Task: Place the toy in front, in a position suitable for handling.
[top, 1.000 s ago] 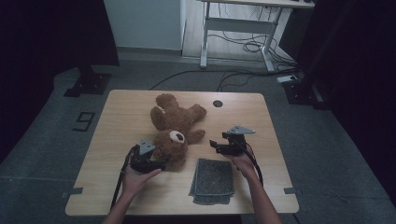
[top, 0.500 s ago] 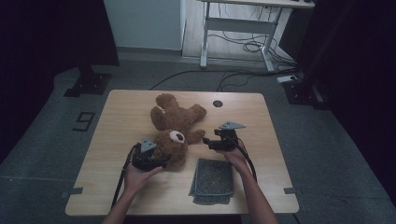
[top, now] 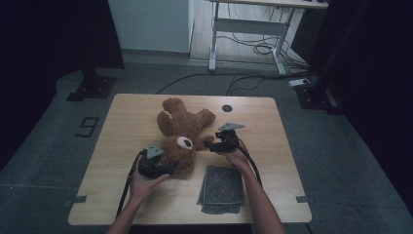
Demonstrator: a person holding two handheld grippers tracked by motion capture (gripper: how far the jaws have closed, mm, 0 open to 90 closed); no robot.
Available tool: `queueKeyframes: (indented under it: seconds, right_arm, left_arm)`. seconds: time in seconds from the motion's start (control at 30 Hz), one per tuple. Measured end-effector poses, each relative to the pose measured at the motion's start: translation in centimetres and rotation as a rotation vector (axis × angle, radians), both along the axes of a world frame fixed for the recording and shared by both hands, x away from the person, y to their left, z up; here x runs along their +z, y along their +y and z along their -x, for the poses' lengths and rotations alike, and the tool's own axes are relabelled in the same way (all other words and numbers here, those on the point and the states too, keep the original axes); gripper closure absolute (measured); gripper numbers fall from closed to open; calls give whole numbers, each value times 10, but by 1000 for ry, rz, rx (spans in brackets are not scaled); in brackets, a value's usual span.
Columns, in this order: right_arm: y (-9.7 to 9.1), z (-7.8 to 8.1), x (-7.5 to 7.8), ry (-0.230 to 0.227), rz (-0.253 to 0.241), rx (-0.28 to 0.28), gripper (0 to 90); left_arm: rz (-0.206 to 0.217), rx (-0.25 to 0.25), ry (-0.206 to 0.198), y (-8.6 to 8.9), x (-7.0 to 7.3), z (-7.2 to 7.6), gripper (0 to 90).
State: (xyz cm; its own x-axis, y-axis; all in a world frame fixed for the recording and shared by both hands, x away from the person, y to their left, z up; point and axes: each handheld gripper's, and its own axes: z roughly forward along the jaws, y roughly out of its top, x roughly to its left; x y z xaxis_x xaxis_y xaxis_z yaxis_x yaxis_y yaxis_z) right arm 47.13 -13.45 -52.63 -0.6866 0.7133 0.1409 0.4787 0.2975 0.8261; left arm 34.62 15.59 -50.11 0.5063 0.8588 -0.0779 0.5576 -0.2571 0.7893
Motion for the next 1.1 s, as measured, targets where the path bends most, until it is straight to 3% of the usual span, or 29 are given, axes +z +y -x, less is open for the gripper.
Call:
queueKeyframes:
  seconds: [0.3,1.1]
  right_arm:
    - [11,-9,-10,13,19,28,284]
    - [16,-11,-18,38,38,52,522]
  left_arm:
    - [0,0,15,2,-2,1,291]
    - [8,9,18,2,-5,2,346]
